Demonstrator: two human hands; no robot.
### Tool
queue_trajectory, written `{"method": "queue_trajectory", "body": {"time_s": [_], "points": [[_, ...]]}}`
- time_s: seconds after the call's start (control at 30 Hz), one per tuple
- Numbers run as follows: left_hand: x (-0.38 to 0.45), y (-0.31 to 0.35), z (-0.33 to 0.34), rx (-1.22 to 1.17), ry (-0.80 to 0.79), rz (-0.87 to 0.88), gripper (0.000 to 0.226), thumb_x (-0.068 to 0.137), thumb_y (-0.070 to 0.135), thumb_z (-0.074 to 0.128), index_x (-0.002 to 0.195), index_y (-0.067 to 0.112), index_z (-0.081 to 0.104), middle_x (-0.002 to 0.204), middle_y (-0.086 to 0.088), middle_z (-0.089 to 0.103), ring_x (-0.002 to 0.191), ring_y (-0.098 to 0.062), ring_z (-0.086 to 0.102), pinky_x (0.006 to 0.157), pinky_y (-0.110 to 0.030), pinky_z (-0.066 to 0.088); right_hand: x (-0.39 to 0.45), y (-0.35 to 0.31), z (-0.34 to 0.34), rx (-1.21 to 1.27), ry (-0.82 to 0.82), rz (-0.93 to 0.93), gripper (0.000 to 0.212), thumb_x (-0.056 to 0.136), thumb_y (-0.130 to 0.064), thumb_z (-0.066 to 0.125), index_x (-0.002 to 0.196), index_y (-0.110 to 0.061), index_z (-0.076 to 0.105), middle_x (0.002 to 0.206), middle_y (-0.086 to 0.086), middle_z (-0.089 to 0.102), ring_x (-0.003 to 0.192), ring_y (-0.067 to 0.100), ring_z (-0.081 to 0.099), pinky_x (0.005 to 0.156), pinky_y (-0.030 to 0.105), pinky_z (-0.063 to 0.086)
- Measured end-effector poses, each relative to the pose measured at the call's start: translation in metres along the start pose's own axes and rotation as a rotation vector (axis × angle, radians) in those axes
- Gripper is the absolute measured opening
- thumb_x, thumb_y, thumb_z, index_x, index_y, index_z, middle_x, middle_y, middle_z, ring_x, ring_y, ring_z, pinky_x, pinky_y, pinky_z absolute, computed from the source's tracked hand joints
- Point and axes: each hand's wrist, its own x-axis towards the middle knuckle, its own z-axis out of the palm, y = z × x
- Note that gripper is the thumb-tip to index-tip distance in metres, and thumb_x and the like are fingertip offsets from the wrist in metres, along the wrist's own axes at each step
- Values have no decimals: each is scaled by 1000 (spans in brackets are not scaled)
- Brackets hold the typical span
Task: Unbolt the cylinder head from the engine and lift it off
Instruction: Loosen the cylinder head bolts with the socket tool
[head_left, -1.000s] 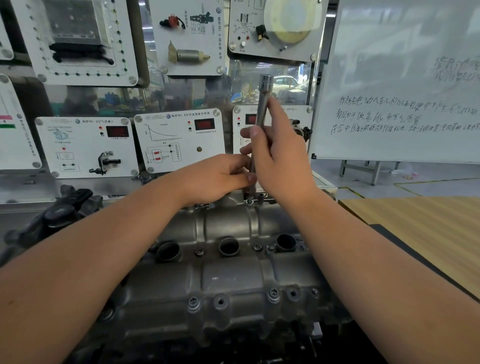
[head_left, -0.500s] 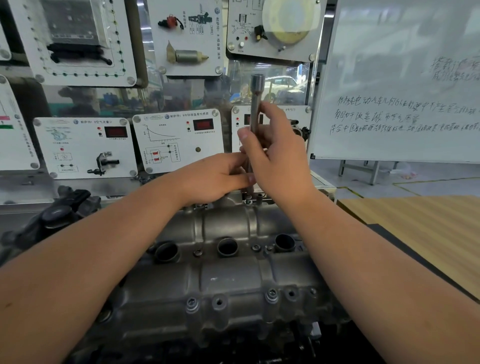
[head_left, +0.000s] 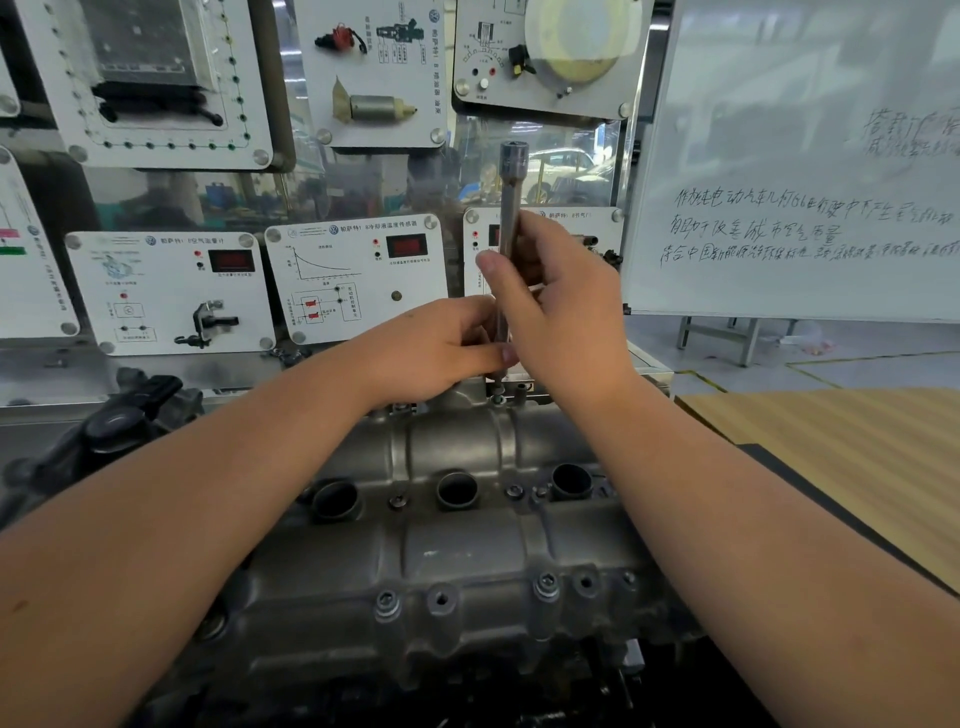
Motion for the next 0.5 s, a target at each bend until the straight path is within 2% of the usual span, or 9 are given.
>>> {"method": "queue_trajectory", "body": {"time_s": [0.07, 0.1, 0.13, 0.2, 0.27, 0.33, 0.4, 0.47, 0.5], "points": [[0, 0, 1, -28, 2, 0, 26, 102, 36, 58, 118, 16, 62, 99, -1, 73, 90, -24, 69, 88, -50, 54, 1, 2, 0, -8, -19, 18, 21, 100, -21, 54, 104, -3, 64, 80, 5, 68, 74, 20, 64, 69, 44, 52], [-1, 1, 1, -46, 0, 1, 26, 103, 36, 56, 119, 17, 63, 100, 1, 74, 90, -23, 69, 88, -47, 54, 2, 3, 0, -4, -31, 46, 22, 101, -21, 51, 108, -4, 63, 81, 3, 69, 73, 18, 66, 69, 44, 54], [-2, 1, 1, -56, -2, 3, 25, 104, 35, 55, 120, 18, 64, 103, 0, 74, 94, -23, 69, 91, -46, 53, 2, 4, 0, 0, -37, 75, 25, 102, -21, 49, 118, -7, 61, 83, -3, 70, 74, 14, 68, 70, 40, 56], [-3, 1, 1, -56, 2, 12, 25, 104, 32, 54, 119, 16, 66, 106, 0, 74, 99, -17, 68, 92, -41, 51, 1, 3, 1, 13, -33, 109, 41, 104, -20, 48, 143, -12, 47, 88, -16, 68, 78, 6, 68, 72, 24, 55], [-2, 2, -1, -40, 3, 16, 24, 104, 33, 56, 118, 17, 67, 104, 5, 74, 94, -6, 68, 87, -35, 52, 0, 3, 2, 28, -30, 98, 50, 103, -23, 53, 149, -13, 40, 88, -15, 69, 80, 5, 67, 71, 17, 52], [-1, 3, -1, -8, -9, 11, 24, 102, 35, 59, 119, 20, 65, 106, 5, 73, 98, -9, 68, 92, -39, 53, 0, 1, 2, 35, -25, 68, 45, 99, -27, 61, 141, -13, 50, 87, -11, 70, 80, 6, 65, 71, 18, 51], [-1, 4, -1, 3, -13, 13, 23, 101, 35, 61, 119, 20, 63, 107, -1, 73, 100, -18, 69, 94, -47, 53, 1, 1, 1, 6, 2, 23, 26, 98, -26, 61, 120, -12, 61, 82, -8, 66, 76, 10, 63, 71, 29, 52], [-2, 4, -1, -21, -9, 13, 24, 101, 37, 60, 119, 20, 63, 106, -2, 73, 99, -25, 69, 94, -51, 52, 1, 2, 1, -11, -5, 25, 17, 100, -24, 55, 104, -8, 61, 76, 0, 65, 69, 14, 61, 67, 39, 50], [-3, 4, 0, -36, -9, 10, 25, 102, 38, 58, 120, 20, 64, 106, -3, 74, 97, -30, 69, 93, -54, 52, 1, 3, 1, 3, -20, 43, 18, 101, -23, 52, 106, -8, 60, 78, 0, 67, 70, 14, 63, 67, 41, 52]]}}
